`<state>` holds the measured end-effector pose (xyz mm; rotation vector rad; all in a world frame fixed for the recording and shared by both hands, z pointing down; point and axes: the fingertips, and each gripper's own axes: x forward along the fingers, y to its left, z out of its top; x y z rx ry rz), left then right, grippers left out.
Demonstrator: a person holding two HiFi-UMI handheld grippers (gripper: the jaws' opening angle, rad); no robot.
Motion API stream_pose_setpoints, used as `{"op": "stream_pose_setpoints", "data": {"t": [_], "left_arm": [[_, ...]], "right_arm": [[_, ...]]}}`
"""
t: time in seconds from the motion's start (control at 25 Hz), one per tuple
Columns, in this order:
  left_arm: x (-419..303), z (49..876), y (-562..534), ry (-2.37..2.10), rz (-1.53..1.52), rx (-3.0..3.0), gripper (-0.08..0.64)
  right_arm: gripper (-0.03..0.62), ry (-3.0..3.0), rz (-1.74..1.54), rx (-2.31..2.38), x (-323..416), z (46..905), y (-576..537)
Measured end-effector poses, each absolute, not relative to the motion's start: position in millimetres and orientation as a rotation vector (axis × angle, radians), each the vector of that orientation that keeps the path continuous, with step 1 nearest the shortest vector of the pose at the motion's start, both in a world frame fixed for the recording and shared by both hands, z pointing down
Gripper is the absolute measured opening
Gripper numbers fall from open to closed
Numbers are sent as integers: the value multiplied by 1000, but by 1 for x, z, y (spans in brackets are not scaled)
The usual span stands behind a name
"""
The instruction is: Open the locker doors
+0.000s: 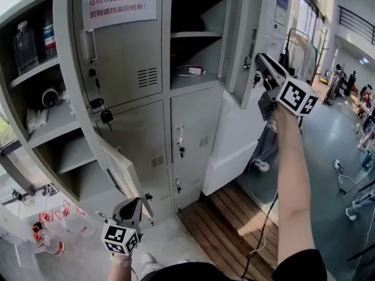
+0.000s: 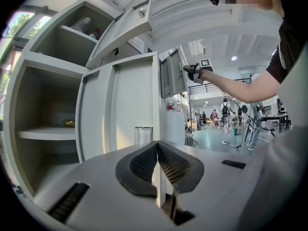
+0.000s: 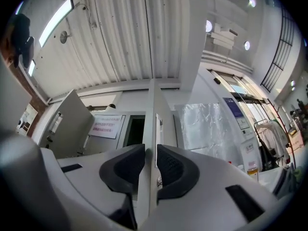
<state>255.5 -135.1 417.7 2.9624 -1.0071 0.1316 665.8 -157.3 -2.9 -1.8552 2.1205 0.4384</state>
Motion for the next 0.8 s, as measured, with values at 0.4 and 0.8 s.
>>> {"op": "stream_pose_setpoints", "data": {"t": [0.4,0.8], "left_arm": [[257,417,-133,-1009,154,2962,18],[248,423,-128,-950,184,2956,18]], "right_arm": [[91,1975,413,-1981,721,6,-139],[86,1983,381,-2000,691,53,-115]]}}
